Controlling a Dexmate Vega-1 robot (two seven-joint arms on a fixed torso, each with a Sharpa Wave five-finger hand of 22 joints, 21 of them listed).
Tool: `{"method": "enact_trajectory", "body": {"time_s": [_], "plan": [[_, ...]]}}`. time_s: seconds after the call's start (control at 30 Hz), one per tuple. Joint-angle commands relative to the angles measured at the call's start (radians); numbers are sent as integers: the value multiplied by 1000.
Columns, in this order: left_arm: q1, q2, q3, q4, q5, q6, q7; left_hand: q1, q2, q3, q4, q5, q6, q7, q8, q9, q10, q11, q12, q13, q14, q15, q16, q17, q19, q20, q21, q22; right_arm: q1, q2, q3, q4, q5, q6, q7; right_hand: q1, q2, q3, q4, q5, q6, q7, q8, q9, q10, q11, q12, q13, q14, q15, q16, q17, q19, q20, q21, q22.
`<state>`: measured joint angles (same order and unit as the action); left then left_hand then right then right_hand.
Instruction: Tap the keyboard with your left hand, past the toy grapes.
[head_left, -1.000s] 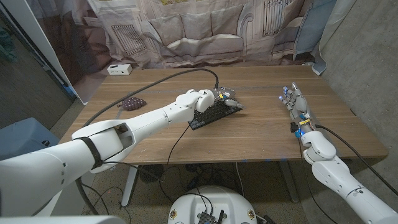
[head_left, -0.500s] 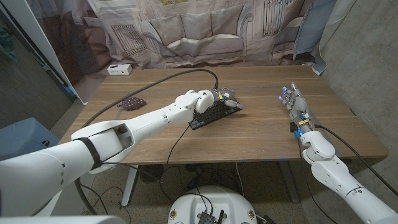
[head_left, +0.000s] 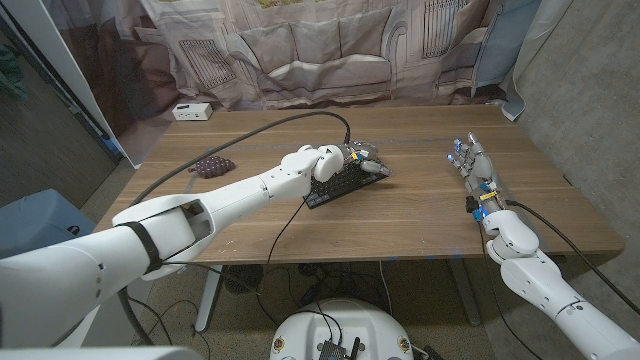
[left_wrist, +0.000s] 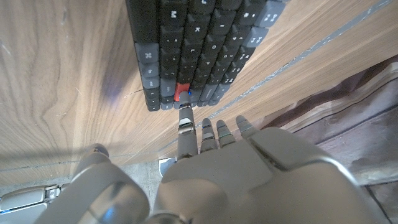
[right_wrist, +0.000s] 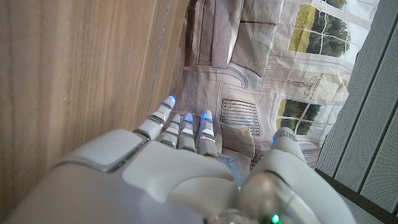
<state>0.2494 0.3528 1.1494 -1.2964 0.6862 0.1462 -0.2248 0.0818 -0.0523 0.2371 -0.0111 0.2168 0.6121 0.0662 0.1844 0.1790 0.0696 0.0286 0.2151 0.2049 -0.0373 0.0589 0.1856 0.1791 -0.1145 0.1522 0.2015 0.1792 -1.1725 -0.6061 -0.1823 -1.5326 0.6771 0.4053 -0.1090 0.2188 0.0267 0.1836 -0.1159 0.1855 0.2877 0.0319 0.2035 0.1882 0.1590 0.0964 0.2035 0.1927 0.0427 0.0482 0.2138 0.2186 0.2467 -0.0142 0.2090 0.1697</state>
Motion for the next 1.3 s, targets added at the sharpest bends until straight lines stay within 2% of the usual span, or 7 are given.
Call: {"method": "enact_trajectory", "body": {"time_s": [0.03, 0.93, 1.07, 1.17, 1.3], "plan": [[3, 12, -11, -28, 10, 11, -1, 1, 5, -4, 1, 6, 8, -2, 7, 4, 4, 3, 6, -1, 3, 2, 6, 4, 3, 9, 0, 4, -1, -5, 3, -8, -2, -6, -4, 2, 7, -2, 1, 3, 10, 0, -3, 5, 11, -3, 0, 3, 2, 7, -2, 1, 11, 0, -5, 3], [4, 29, -35, -62, 26, 16, 15, 2, 6, -8, 0, 6, 4, -5, 6, 4, 7, 3, 7, -1, 5, 2, 6, 4, 3, 10, 0, 4, -2, 1, 2, -10, -7, -1, -11, 2, 9, -5, 0, 3, 12, 0, -3, 5, 13, 0, 0, 3, 3, 6, -2, 0, 12, 0, -8, 3], [5, 35, -36, -75, 34, 23, 10, 2, 6, -11, 0, 5, -54, -27, -10, 5, 0, 3, 5, -1, 0, 13, 4, 4, 0, 11, -1, 4, -2, 1, 2, -10, -8, -1, -12, 1, 9, -5, 0, 3, 12, 0, -3, 5, 13, 3, 1, 3, 3, 5, -2, 0, 12, 0, -9, 3], [8, 39, -39, -83, 37, 24, 10, 2, 7, -13, 0, 5, -93, -33, -17, 6, -3, 5, 5, 0, 1, 18, 4, 4, -2, 15, -2, 4, -2, 3, 1, -9, -9, 3, -11, 1, 9, -5, 0, 3, 11, 0, -4, 5, 13, 2, 0, 3, 3, 6, -2, 0, 13, 1, -9, 3], [13, 44, -46, -95, 38, 27, 13, 3, 8, -19, -2, 3, -215, -53, -23, 7, -8, 14, 5, 1, 2, 22, 5, 5, -3, 16, -1, 4, -3, 3, 1, -8, -12, 6, -11, 2, 10, -5, -1, 3, 12, 0, -4, 5, 13, 1, 0, 3, 3, 6, -2, 0, 13, 0, -9, 3]]}}
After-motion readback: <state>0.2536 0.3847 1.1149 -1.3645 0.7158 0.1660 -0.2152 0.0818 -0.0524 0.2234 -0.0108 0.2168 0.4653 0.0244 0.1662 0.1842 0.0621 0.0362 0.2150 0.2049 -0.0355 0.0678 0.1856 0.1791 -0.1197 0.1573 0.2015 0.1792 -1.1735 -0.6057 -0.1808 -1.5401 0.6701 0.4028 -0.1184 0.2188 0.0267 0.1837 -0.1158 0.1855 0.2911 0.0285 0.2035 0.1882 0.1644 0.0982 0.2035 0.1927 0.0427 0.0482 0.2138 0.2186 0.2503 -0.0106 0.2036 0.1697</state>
